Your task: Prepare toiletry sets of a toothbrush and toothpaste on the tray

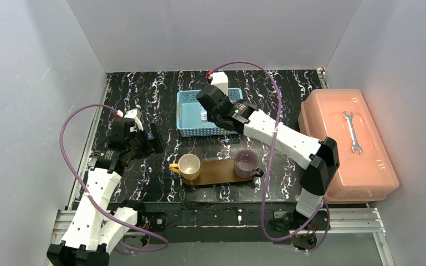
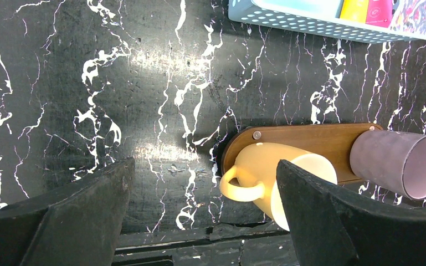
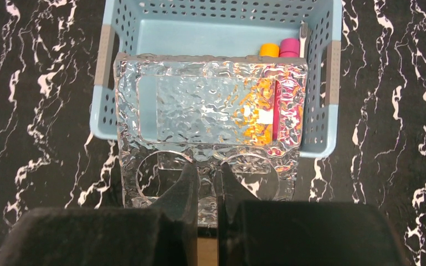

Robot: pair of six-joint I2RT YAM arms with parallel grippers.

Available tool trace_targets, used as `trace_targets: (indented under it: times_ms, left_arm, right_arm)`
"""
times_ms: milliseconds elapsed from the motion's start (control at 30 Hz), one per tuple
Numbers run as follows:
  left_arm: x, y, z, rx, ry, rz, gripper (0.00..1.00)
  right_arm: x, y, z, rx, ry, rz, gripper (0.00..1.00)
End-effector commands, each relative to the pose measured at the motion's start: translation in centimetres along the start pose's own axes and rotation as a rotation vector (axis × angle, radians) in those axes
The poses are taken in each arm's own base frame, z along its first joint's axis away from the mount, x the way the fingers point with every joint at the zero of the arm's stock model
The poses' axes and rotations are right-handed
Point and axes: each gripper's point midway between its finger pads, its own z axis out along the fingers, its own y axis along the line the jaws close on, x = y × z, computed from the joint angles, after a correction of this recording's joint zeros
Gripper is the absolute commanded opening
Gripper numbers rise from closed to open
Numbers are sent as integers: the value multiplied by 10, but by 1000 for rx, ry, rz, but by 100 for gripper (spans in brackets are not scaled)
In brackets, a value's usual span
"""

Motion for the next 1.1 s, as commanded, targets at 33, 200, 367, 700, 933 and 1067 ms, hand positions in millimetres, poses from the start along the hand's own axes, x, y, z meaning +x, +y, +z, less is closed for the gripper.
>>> trace_targets:
  times_ms: [33, 200, 367, 700, 933, 1067]
  left_arm:
    - [5, 5, -3, -21, 2, 5, 99]
    - [5, 6, -5, -24, -7, 3, 99]
    - [5, 7, -6, -26, -11, 2, 99]
    - [5, 7, -8, -26, -20, 2, 99]
    - [5, 6, -8, -20, -21, 2, 99]
    - [5, 6, -9, -17, -22, 1, 100]
  right_arm:
    - [-5, -2, -38, -14, -58, 68, 1]
    - [19, 3, -57, -39, -28, 73, 1]
    - [39, 5, -69, -53, -8, 90, 1]
    - [79, 5, -81, -36, 49, 89, 1]
    - [99, 5, -84, -25, 82, 98, 1]
    - [110, 9, -85, -25, 97, 101, 1]
